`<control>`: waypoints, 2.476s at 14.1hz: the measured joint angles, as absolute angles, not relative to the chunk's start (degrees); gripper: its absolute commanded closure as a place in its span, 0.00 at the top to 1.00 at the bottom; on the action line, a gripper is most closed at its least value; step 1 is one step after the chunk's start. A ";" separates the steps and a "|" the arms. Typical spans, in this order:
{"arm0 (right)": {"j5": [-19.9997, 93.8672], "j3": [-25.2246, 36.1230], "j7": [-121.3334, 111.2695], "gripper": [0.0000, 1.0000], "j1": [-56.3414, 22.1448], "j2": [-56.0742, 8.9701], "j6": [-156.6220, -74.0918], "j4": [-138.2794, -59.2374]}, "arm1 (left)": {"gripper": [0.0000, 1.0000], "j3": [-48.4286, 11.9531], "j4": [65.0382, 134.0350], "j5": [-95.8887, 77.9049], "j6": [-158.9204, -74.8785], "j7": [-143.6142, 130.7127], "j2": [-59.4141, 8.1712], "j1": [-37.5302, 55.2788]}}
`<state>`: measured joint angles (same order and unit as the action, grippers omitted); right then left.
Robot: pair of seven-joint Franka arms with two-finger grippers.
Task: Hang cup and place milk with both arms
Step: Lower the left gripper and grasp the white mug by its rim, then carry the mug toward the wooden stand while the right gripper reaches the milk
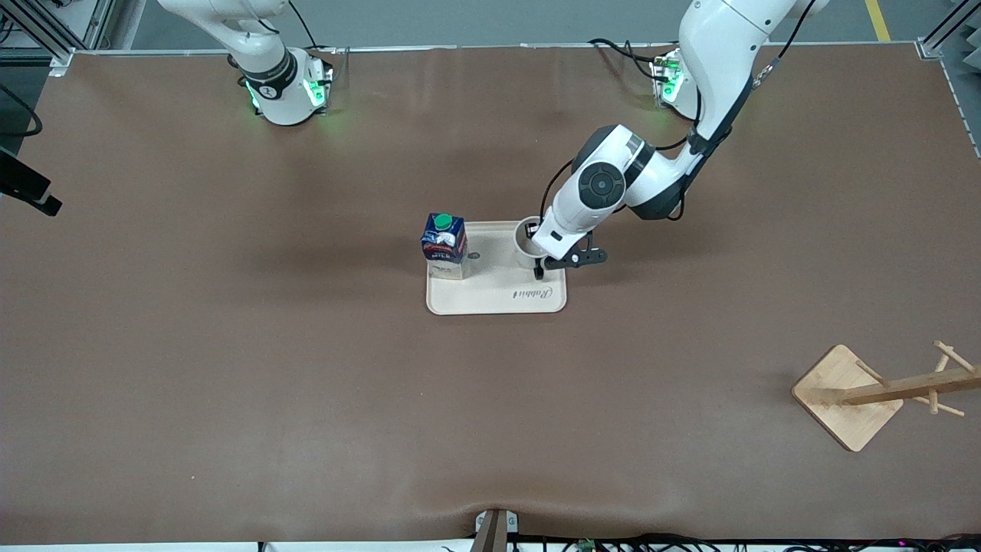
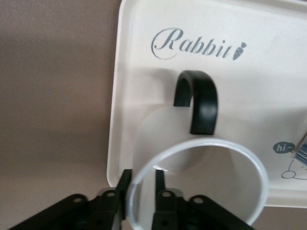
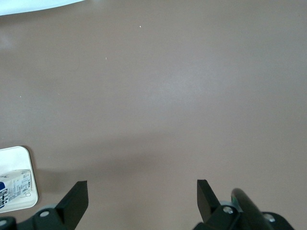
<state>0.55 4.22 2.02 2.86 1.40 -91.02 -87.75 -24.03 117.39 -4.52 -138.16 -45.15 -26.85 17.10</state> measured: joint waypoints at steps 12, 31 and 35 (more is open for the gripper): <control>8.12 4.33 2.28 1.00 3.45 -1.12 -90.48 -92.47 | 0.00 -23.77 111.57 -4.50 -126.07 -45.15 -15.08 8.23; 10.04 2.92 56.13 1.00 -35.18 -13.12 -117.48 -102.77 | 0.00 -23.30 103.41 4.67 -108.97 -1.11 -0.83 -22.49; 6.62 2.96 62.46 1.00 -38.44 -15.82 -121.16 -102.64 | 0.00 -23.28 102.25 4.11 -108.97 4.06 -2.18 -27.14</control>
